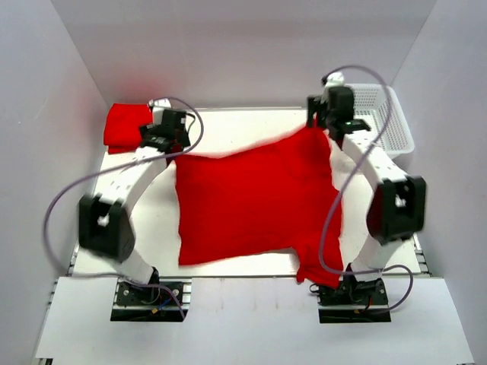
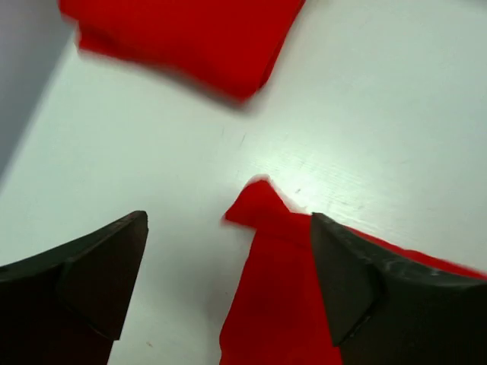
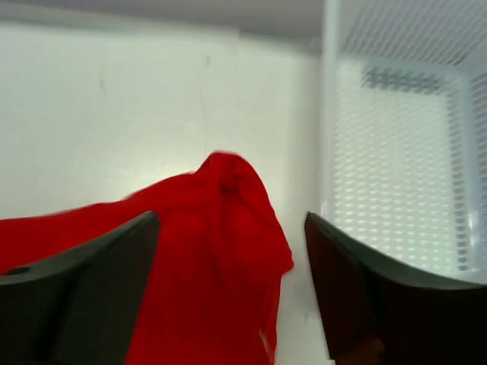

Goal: Fold and stack the t-shirts
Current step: Flatten out the tshirt

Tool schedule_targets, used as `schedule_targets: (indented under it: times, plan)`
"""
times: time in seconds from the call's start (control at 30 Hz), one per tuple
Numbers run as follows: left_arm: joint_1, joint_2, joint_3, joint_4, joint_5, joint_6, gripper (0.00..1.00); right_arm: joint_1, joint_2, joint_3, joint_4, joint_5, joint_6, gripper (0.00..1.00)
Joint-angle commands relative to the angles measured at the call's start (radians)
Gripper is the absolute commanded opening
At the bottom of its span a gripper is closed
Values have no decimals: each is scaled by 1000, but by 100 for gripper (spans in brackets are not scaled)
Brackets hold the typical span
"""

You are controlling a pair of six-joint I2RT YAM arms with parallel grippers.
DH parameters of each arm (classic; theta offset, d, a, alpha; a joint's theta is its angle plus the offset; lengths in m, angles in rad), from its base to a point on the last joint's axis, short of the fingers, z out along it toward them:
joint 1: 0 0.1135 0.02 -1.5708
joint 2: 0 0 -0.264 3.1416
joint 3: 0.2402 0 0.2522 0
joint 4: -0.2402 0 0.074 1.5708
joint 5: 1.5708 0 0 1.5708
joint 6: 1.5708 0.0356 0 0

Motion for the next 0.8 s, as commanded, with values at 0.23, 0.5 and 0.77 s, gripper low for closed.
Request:
schedule_targets:
  times: [0.23, 0.5, 0.77]
  plan:
    - [121, 378, 425, -312, 119, -158, 100, -8, 194, 180, -164, -210, 49, 90]
    - [130, 163, 159, -163, 377, -83, 100, -9, 24, -88, -282, -299, 148, 90]
    - [107, 40, -154, -39, 774, -94, 100, 7, -68, -292, -283, -430, 107, 90]
